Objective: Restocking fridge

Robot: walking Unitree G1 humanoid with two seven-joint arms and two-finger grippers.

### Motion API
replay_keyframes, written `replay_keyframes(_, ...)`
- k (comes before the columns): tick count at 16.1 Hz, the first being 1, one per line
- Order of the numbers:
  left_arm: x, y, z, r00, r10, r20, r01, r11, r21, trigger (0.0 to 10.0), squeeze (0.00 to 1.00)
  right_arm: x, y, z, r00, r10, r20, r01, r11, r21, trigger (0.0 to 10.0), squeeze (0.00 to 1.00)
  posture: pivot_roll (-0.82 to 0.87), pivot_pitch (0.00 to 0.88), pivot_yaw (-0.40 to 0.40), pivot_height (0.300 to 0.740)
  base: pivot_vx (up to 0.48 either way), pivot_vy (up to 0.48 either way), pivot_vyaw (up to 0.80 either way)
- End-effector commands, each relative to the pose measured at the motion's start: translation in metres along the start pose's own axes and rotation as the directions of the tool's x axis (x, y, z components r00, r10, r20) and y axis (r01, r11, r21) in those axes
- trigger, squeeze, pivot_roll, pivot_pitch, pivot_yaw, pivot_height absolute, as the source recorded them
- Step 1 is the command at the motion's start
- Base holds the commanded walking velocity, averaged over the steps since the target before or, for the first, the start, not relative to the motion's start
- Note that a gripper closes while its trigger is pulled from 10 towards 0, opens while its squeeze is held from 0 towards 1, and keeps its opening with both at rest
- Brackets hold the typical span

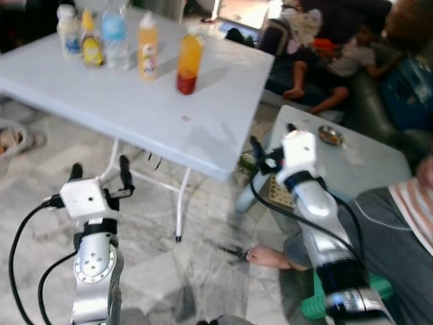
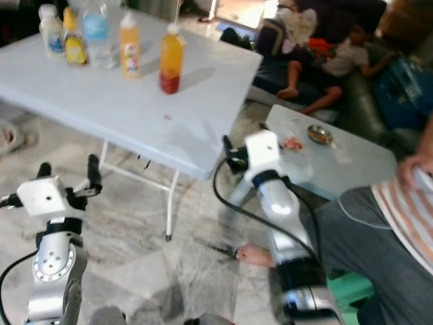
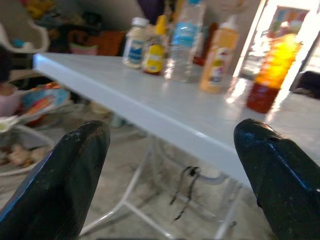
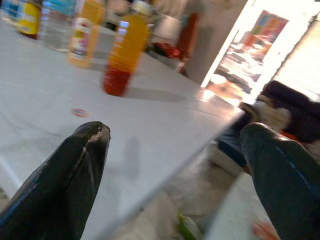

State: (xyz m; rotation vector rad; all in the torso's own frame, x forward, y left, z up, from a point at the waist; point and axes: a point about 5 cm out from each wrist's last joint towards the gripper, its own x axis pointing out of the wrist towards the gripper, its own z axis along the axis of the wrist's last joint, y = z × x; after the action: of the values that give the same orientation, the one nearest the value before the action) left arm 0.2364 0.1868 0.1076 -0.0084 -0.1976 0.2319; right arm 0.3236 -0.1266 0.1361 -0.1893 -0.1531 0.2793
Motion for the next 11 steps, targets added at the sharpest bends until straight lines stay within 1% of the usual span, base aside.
replay_keyframes(1, 0.002, -0.004, 0.006, 0.999, -0.007, 0.031, 0.007, 1.0, -0.003, 10.0, 0.0, 0.002, -0.004, 0.001, 1.0, -0.021, 0.005, 0.021, 1.0, -0.002, 10.0, 0.0, 0.18, 0.0, -0.209, 0.74, 0.0, 0.0, 0.0)
replay_keyframes(2, 0.004, -0.008, 0.004, 0.999, -0.034, 0.019, 0.034, 0.999, -0.009, 10.0, 0.0, 0.001, -0.007, 0.002, 0.999, -0.044, 0.01, 0.044, 0.999, -0.001, 10.0, 0.0, 0.16, 0.0, -0.185, 0.74, 0.0, 0.0, 0.0)
replay_keyframes(3, 0.009, -0.014, 0.002, 0.997, -0.078, 0.008, 0.078, 0.997, -0.008, 10.0, 0.0, -0.003, -0.013, 0.001, 0.997, -0.082, 0.011, 0.082, 0.997, -0.002, 10.0, 0.0, 0.12, 0.0, -0.142, 0.74, 0.0, 0.0, 0.0)
replay_keyframes(4, 0.016, -0.022, 0.0, 0.99, -0.139, -0.006, 0.139, 0.99, -0.013, 10.0, 0.0, -0.01, -0.021, -0.002, 0.99, -0.138, 0.009, 0.138, 0.99, -0.006, 10.0, 0.0, 0.06, 0.0, -0.085, 0.74, 0.0, 0.0, 0.0)
replay_keyframes(5, 0.017, -0.024, -0.001, 0.989, -0.151, -0.009, 0.15, 0.988, -0.016, 10.0, 0.0, -0.012, -0.022, -0.002, 0.989, -0.15, 0.009, 0.15, 0.989, -0.007, 10.0, 0.0, 0.06, 0.0, -0.085, 0.74, 0.0, 0.0, 0.0)
replay_keyframes(6, 0.023, -0.037, -0.004, 0.972, -0.235, -0.029, 0.234, 0.972, -0.032, 10.0, 0.0, -0.026, -0.032, -0.006, 0.975, -0.224, 0.002, 0.224, 0.974, -0.017, 10.0, 0.0, -0.04, 0.0, -0.001, 0.74, 0.0, 0.0, 0.0)
replay_keyframes(7, 0.025, -0.043, -0.005, 0.963, -0.268, -0.036, 0.267, 0.963, -0.039, 10.0, 0.0, -0.033, -0.036, -0.007, 0.967, -0.256, -0.002, 0.256, 0.967, -0.021, 10.0, 0.0, -0.06, 0.0, 0.021, 0.74, 0.0, 0.0, 0.0)
replay_keyframes(9, 0.032, -0.066, -0.005, 0.928, -0.37, -0.041, 0.367, 0.928, -0.071, 10.0, 0.0, -0.059, -0.048, -0.015, 0.932, -0.359, -0.038, 0.359, 0.933, -0.027, 10.0, 0.0, -0.14, 0.0, 0.084, 0.74, 0.0, 0.0, 0.0)
replay_keyframes(10, 0.035, -0.071, -0.004, 0.919, -0.393, -0.038, 0.388, 0.917, -0.089, 10.0, 0.0, -0.069, -0.048, -0.018, 0.921, -0.387, -0.054, 0.386, 0.922, -0.028, 10.0, 0.0, -0.16, 0.0, 0.102, 0.74, 0.0, 0.0, 0.0)
replay_keyframes(11, 0.037, -0.072, -0.004, 0.916, -0.399, -0.037, 0.394, 0.915, -0.087, 10.0, 0.0, -0.07, -0.047, -0.019, 0.923, -0.381, -0.054, 0.379, 0.924, -0.042, 10.0, 0.0, -0.17, 0.0, 0.117, 0.74, 0.0, 0.0, 0.0)
